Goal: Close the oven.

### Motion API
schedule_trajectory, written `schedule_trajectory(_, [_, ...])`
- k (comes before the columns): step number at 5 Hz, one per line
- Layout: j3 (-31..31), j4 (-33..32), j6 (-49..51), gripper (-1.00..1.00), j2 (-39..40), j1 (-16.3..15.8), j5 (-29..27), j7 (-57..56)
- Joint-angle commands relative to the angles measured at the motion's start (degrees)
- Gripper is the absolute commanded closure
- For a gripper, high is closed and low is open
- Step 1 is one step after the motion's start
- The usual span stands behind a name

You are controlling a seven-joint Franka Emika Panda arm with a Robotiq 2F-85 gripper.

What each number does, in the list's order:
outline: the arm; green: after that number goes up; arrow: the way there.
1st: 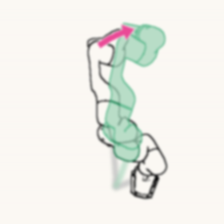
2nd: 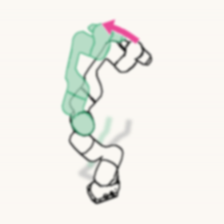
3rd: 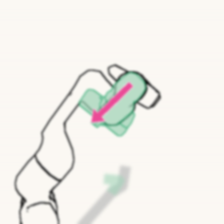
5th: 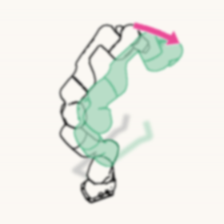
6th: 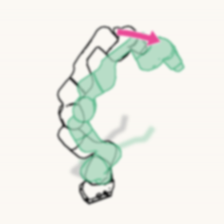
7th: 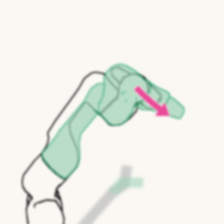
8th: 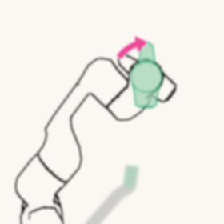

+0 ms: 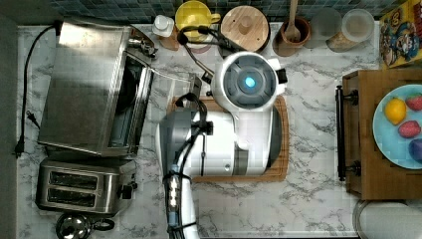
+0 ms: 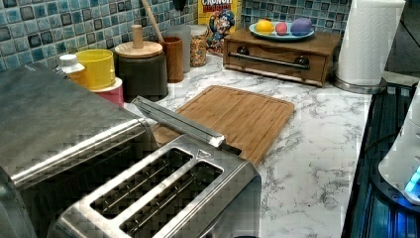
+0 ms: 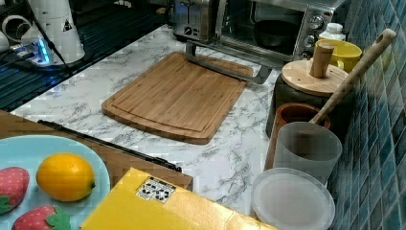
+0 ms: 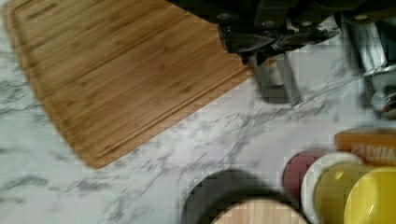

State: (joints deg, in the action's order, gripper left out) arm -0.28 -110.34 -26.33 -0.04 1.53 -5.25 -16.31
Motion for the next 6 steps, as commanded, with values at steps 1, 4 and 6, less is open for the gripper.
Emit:
schedule_trajectory(1, [2.75,-19.91,-7.92,1.00,-6.82,1.71,-10.75,-11.94])
schedule_trajectory(4, [4.53,-32.42,-17.83,1.00,-7.91,0.10,-39.67,-49.00])
schedule_trajectory(6, [5.69,-35.55,-26.32,1.00,-5.65,1.41,-54.72,-62.79])
